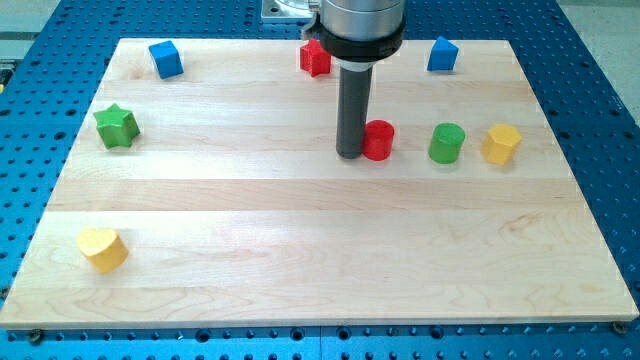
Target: Place the red star at the center of the board
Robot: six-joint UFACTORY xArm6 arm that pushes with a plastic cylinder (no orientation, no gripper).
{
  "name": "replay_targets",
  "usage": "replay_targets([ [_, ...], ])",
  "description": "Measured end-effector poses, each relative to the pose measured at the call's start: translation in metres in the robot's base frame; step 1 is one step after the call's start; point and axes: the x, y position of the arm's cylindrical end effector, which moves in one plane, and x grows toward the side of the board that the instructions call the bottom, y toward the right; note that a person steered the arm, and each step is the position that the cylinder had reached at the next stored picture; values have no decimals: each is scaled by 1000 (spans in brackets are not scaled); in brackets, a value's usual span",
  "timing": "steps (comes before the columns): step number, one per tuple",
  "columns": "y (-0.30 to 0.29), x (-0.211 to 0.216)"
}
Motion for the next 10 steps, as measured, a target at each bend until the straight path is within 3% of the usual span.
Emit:
replay_targets([
  [2, -40, -152],
  [3, -49, -178],
  [5, -20, -167],
  [6, 27, -200],
  [7, 28, -221],
  [10, -25, -219],
])
